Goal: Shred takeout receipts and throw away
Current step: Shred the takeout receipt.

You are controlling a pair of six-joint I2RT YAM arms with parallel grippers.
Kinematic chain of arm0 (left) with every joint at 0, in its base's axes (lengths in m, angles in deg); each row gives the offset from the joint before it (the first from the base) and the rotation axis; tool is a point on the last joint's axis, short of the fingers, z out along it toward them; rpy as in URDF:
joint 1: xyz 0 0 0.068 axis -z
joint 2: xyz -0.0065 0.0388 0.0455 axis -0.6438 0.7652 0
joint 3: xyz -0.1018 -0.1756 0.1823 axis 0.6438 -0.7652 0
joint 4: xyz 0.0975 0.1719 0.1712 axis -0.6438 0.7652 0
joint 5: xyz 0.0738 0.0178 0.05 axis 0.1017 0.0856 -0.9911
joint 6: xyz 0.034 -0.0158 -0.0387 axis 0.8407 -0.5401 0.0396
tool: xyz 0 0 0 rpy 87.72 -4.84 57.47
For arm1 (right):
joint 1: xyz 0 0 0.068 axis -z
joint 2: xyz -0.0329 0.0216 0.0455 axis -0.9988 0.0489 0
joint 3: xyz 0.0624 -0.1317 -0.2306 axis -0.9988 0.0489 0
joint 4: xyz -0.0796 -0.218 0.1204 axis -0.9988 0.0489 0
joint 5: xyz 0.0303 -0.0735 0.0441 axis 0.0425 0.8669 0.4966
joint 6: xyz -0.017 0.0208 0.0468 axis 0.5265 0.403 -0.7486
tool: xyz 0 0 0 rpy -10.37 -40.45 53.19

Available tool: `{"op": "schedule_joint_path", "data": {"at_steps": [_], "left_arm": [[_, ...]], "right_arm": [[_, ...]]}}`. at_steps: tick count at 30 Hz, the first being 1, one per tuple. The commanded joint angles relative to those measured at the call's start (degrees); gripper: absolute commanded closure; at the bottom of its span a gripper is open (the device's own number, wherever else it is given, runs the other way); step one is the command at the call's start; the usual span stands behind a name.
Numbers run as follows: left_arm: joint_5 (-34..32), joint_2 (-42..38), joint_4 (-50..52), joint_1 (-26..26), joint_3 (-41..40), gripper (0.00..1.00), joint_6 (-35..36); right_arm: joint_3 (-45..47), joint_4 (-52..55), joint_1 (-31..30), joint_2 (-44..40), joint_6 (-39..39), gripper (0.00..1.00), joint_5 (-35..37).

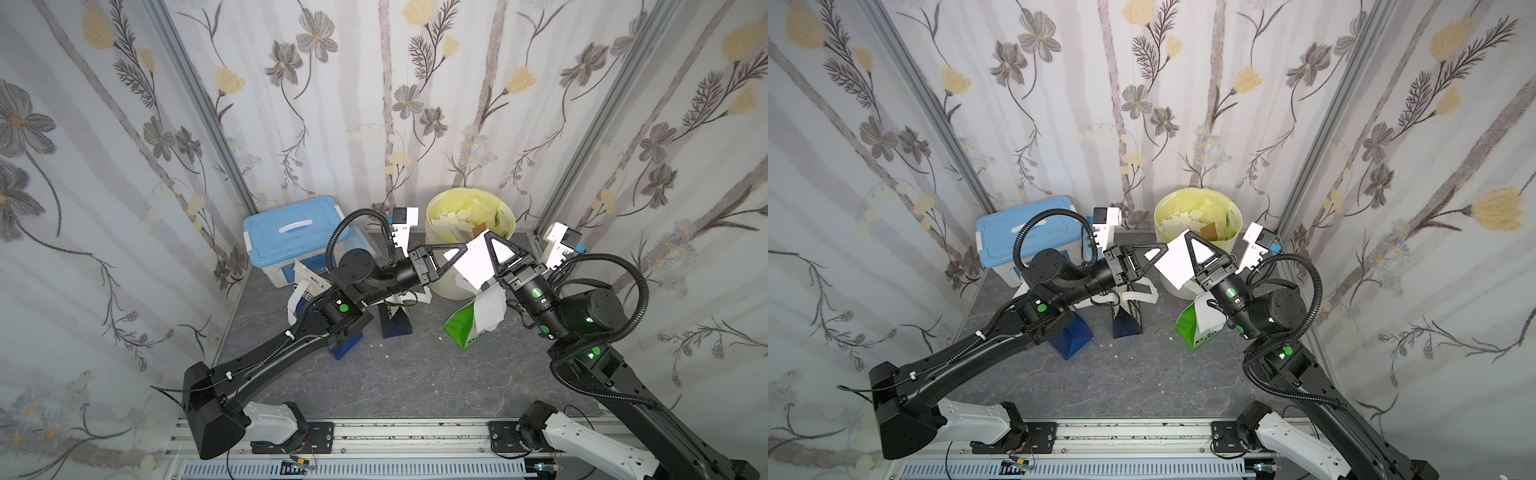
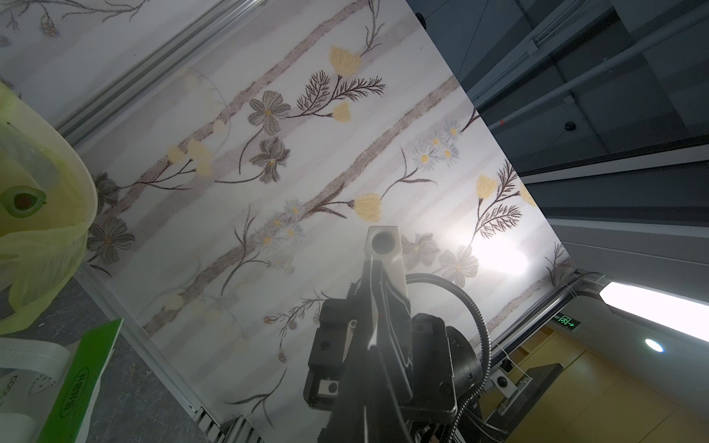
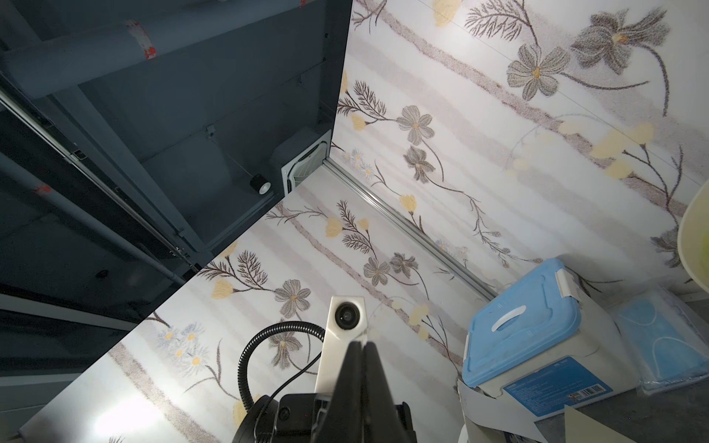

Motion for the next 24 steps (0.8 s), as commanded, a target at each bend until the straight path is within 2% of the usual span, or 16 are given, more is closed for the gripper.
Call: {"op": "schedule_joint_path", "data": {"at_steps": [1, 2, 3, 4, 6, 8, 12, 17, 20, 24], "left_arm": [[-2.27, -0.66, 2.08, -0.04, 0.83, 1.0, 2.3], [-2.79, -1.0, 4.39, -0.04, 1.18, 1.0, 3.48], [-3.07, -1.29, 6.75, -0.04, 1.58, 1.0, 4.9], [-3.08, -1.7, 9.05, 0.02, 1.88, 1.0, 6.57], [-3.01, -2.64, 15.64, 0.01, 3.14, 1.0, 12.34], [-2.84, -3.35, 24.39, -0.04, 4.78, 1.0, 19.68], [-0.56, -4.1, 38.33, -0.02, 7.99, 1.0, 32.71], [7.84, -2.99, 49.82, -0.04, 12.43, 1.0, 43.78], [13.72, -4.08, 47.56, 0.19, 10.12, 1.0, 48.39], [16.14, -6.04, 46.98, 0.23, 7.82, 1.0, 52.9]], "right_arm": [[-0.51, 5.58, -0.11, -1.27, 3.64, 0.98, 1.57], [-0.83, 8.24, 0.03, -2.1, 5.31, 0.83, 2.77], [-1.25, 11.37, 0.14, -3.07, 7.44, 0.64, 3.97], [-1.75, 14.16, 0.25, -3.97, 9.68, 0.55, 5.09], [-3.14, 21.0, 0.97, -6.12, 15.68, 0.44, 6.98], [-5.01, 27.67, 1.65, -7.77, 21.86, 0.37, 7.85], [-9.51, 40.51, 2.16, -8.77, 33.48, 0.31, 3.6], [-13.57, 49.96, 2.12, -6.44, 39.8, 0.29, -7.49], [-13.96, 50.89, 2.15, -4.49, 41.03, 0.27, -12.56], [-14.2, 50.81, 2.11, -1.45, 42.73, 0.22, -19.35]]}}
